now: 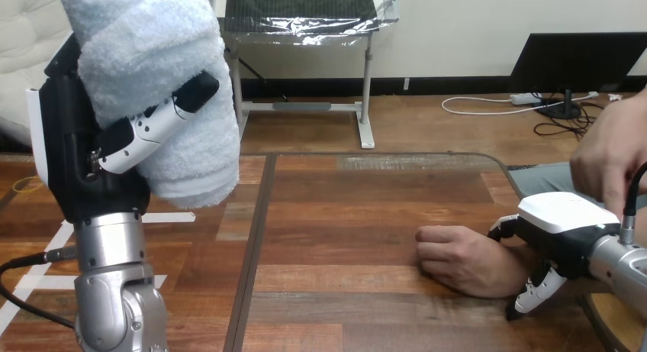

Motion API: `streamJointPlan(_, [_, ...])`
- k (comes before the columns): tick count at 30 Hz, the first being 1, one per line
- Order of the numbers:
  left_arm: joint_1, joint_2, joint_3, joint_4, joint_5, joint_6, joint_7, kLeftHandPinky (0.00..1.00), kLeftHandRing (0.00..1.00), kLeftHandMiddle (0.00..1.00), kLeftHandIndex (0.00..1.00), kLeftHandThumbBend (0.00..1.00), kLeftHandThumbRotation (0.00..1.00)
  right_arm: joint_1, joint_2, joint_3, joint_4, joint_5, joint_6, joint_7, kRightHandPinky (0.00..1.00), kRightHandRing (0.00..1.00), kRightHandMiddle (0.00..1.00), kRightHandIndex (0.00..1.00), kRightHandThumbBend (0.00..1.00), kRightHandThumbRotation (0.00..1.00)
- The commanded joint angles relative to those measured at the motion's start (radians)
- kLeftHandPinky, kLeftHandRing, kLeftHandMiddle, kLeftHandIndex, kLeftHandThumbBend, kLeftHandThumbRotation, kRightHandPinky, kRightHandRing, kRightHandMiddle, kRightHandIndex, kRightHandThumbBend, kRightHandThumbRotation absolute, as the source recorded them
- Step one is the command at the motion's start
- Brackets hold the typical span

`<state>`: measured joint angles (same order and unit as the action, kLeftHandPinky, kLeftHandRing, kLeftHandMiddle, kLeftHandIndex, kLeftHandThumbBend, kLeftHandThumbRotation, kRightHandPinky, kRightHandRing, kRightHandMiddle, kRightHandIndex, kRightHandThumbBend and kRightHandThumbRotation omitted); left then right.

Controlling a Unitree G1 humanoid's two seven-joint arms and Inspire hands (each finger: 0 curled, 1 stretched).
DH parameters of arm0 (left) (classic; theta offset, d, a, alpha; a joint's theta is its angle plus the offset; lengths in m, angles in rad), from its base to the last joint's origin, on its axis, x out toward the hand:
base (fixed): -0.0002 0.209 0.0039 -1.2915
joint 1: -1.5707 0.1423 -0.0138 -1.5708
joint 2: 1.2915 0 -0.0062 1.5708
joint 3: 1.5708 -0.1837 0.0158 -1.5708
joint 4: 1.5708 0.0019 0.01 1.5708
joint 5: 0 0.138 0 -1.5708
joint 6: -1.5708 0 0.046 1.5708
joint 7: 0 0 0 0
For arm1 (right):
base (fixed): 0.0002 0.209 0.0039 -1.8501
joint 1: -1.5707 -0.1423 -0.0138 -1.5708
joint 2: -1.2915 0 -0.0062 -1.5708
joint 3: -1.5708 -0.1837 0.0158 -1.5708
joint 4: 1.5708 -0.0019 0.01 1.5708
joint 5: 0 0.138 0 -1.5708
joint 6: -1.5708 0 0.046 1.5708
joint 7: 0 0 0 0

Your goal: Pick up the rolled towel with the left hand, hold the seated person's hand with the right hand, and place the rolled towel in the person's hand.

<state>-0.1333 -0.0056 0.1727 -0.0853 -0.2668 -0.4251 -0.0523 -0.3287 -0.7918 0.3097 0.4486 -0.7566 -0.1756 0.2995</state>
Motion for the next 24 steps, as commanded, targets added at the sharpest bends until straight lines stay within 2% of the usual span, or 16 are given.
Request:
streamJointPlan(1, [-0.047, 0.004, -0.004, -0.057, -0.007, -0.008, -0.005, 0.21, 0.27, 0.34, 0.39, 0.53, 0.00, -0.035, -0.018, -0.010, -0.011, -0.005, 0.012, -0.009, 0.80, 0.85, 0.86, 0.82, 0.91, 0.26])
streamJointPlan(11, [-0.047, 0.004, -0.004, -0.059, -0.008, -0.007, -0.005, 0.21, 0.27, 0.34, 0.39, 0.53, 0.00, -0.036, -0.022, -0.009, -0.001, -0.014, -0.005, -0.028, 0.80, 0.85, 0.85, 0.82, 0.92, 0.26])
streamJointPlan(19, [-0.046, 0.005, -0.005, -0.064, -0.003, -0.005, -0.002, 0.21, 0.27, 0.34, 0.39, 0.53, 0.00, -0.038, -0.022, -0.010, 0.003, -0.016, -0.004, -0.022, 0.82, 0.85, 0.86, 0.83, 0.92, 0.27])
streamJointPlan(24, [-0.047, 0.007, -0.006, -0.063, -0.010, -0.008, -0.010, 0.21, 0.27, 0.34, 0.39, 0.53, 0.00, -0.037, -0.021, -0.013, 0.000, -0.015, 0.005, -0.015, 0.79, 0.85, 0.86, 0.83, 0.92, 0.28])
